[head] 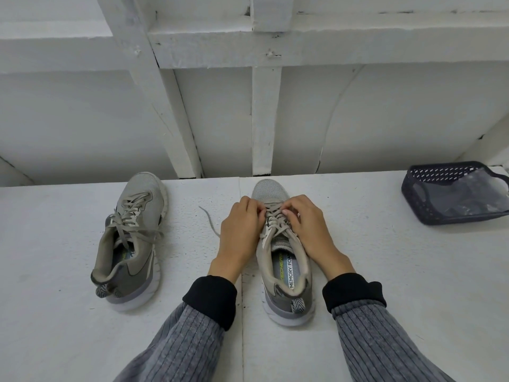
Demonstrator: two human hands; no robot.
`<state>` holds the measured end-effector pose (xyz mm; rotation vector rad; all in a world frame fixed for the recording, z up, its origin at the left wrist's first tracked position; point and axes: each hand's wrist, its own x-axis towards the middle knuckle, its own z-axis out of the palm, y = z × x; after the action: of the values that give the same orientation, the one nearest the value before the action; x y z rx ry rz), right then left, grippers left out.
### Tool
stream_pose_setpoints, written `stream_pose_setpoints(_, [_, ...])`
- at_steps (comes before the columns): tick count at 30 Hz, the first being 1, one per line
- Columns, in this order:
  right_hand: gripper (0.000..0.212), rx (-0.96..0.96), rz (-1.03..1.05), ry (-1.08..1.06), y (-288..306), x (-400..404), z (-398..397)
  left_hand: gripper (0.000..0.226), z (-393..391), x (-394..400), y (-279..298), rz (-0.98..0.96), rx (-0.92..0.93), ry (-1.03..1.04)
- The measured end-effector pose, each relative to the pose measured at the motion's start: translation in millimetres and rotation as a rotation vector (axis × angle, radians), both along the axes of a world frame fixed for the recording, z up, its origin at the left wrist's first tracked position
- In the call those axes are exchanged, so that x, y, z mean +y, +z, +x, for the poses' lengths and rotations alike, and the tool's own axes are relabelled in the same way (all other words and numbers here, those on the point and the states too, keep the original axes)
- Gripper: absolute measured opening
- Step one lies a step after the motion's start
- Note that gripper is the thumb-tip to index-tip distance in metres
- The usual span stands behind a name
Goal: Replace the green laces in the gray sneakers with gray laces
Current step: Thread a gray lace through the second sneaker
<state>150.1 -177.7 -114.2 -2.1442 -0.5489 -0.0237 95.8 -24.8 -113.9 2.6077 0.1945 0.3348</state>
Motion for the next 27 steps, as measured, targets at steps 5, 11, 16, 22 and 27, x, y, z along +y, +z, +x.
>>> stream_pose_setpoints(5, [0.018,-0.022,-0.022,-0.002,0.2,-0.4,-2.7,0.012,-3.6,-6.6,3.9,-0.133,0.023,0.042])
stream_pose_setpoints(11, [0.012,-0.064,-0.042,-0.075,1.2,-5.3,-8.8,0.006,-3.0,-12.1,1.3,-0.193,-0.023,0.053])
stream_pose_setpoints(16, [0.004,0.094,0.094,-0.098,7.0,-15.7,-13.9,0.009,-9.6,-4.7,-6.7,-0.377,-0.118,-0.010])
stream_pose_setpoints(22, [0.020,0.125,0.113,-0.043,7.2,-21.9,-16.4,0.018,-13.7,-5.5,-4.3,-0.281,-0.141,-0.054])
stream_pose_setpoints(27, [0.015,0.015,0.031,-0.031,5.3,-17.4,-17.5,0.021,-10.5,-7.2,1.2,-0.042,-0.111,-0.092])
